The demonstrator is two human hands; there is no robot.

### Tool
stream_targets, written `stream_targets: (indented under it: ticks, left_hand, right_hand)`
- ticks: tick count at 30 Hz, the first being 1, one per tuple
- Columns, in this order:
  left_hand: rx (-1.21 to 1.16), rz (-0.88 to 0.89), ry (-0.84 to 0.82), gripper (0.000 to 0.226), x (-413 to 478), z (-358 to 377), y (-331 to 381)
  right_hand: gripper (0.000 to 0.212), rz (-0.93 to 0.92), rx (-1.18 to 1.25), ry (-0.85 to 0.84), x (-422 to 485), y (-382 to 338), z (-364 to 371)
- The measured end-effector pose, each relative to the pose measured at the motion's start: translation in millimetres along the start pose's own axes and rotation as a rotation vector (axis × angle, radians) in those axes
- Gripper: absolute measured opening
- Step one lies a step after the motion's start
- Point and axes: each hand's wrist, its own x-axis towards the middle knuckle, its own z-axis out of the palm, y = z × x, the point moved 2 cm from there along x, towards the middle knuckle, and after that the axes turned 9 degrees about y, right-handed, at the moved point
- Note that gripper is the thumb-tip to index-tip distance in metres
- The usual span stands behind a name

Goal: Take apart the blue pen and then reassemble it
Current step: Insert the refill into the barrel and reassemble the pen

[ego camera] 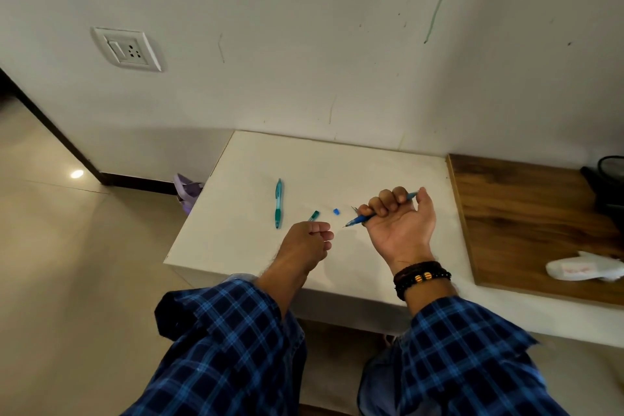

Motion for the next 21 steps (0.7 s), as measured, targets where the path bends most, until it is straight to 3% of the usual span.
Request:
stream_targets:
  ticks: [21]
  left_hand:
    - [-0.01,0.038,-0.057,0.032,-8,-1,-2]
  right_hand:
    - [0.036,-0.029,0.02,-0.036,-1,-3,3]
